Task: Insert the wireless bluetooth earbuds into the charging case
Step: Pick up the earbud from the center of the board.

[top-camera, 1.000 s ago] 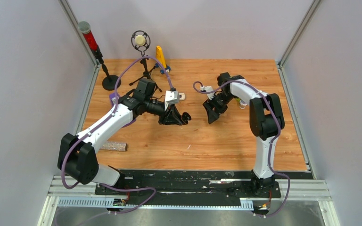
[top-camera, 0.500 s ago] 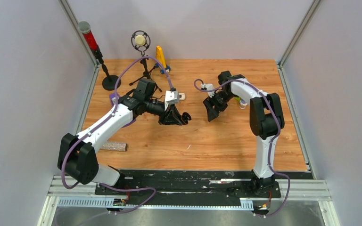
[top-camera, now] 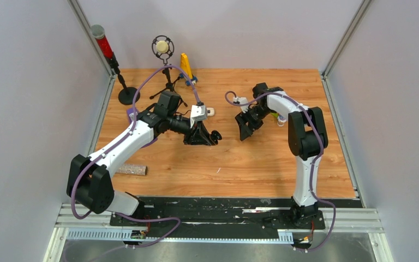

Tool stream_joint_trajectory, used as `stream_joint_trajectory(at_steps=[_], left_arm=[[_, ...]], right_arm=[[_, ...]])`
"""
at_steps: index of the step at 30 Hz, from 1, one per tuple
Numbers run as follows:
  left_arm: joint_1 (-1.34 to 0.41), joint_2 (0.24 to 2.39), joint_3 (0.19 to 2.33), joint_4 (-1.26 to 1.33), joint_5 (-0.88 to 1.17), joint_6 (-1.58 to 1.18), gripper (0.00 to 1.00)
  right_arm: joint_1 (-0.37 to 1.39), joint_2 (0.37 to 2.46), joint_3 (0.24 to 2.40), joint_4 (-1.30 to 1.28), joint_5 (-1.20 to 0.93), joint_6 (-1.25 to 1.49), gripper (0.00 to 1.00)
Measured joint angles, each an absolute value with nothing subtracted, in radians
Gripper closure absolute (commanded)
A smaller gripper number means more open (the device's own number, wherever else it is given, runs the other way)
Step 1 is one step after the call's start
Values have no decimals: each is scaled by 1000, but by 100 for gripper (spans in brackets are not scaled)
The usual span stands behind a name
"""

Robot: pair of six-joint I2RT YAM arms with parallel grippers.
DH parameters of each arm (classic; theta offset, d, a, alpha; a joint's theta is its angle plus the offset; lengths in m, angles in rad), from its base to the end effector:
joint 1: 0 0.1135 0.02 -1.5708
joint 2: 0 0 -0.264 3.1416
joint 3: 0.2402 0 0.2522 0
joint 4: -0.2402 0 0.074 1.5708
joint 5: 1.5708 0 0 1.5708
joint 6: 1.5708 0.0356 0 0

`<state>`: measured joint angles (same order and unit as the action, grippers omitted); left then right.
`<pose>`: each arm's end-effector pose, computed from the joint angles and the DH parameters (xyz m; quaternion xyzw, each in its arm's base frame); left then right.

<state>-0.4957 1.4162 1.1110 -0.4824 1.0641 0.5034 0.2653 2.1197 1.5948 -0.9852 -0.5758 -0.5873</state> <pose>0.2451 -0.1679 0.2933 0.5515 0.6064 -0.4676 0.3307 0.3868 0.1252 0.1642 -0.4041 0.8691 0.2755 0.0742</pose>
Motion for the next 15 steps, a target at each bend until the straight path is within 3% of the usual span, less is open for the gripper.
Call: stream_joint_trajectory(at_steps=[15], left_arm=[[-496,1416,1111,-484,1071,504,100]], right_arm=[[300,2078,1548,-1016,-675,-583,35]])
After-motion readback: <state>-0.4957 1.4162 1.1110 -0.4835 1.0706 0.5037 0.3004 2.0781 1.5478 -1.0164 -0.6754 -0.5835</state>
